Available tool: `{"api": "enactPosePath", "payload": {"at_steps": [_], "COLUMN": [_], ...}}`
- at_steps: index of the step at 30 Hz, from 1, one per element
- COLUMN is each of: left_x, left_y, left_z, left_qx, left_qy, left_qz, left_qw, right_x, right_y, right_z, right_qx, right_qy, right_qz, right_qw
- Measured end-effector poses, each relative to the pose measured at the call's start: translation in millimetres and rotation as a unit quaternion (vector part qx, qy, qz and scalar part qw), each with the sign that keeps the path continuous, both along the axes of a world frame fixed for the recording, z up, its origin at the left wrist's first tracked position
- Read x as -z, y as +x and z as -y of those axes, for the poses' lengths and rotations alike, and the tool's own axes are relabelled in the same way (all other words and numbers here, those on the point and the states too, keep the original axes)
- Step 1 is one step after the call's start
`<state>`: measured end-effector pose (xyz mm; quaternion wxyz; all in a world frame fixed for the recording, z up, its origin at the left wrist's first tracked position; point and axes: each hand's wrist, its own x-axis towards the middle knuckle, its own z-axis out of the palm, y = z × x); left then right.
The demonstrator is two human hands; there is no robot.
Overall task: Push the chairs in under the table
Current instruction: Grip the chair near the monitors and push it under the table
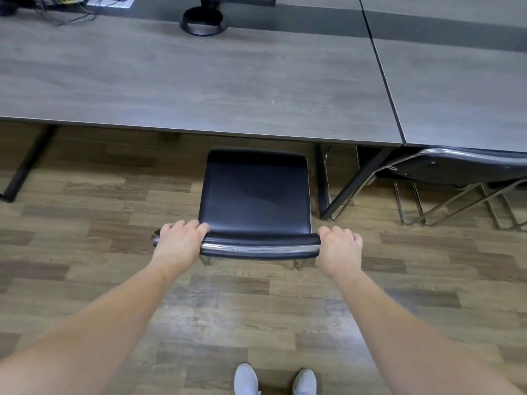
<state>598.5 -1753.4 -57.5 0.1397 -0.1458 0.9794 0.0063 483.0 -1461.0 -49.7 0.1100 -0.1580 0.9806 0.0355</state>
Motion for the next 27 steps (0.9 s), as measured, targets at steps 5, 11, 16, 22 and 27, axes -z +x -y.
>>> {"api": "enactPosePath", "payload": {"at_steps": [5,11,16,22,27], "left_x": [1.1,4.5,2.5,2.1,6.4], "left_y": [-52.0,-111.9,-167.1,-228.5,-267.4], "left_z": [4.3,0.7,-1.4,-2.0,-2.6], "left_qx": [0.014,0.012,0.018,0.013,0.022], "left_qy": [0.000,0.000,0.002,-0.007,-0.030], "left_qz": [-0.017,-0.029,-0.035,-0.108,-0.168], "left_qw": [1.000,1.000,0.999,0.994,0.985], "right_x": [-0.2,1.6,2.9,5.2,9.9], "right_y": [-51.1,-111.2,-169.9,-230.3,-263.5], "right_z": [3.6,2.8,2.4,2.7,0.7], "right_qx": [0.000,0.010,0.010,0.018,0.027], "right_qy": [0.020,0.037,0.035,0.008,-0.007], "right_qz": [-0.012,-0.015,-0.016,-0.054,-0.095], "right_qw": [1.000,0.999,0.999,0.998,0.995]}}
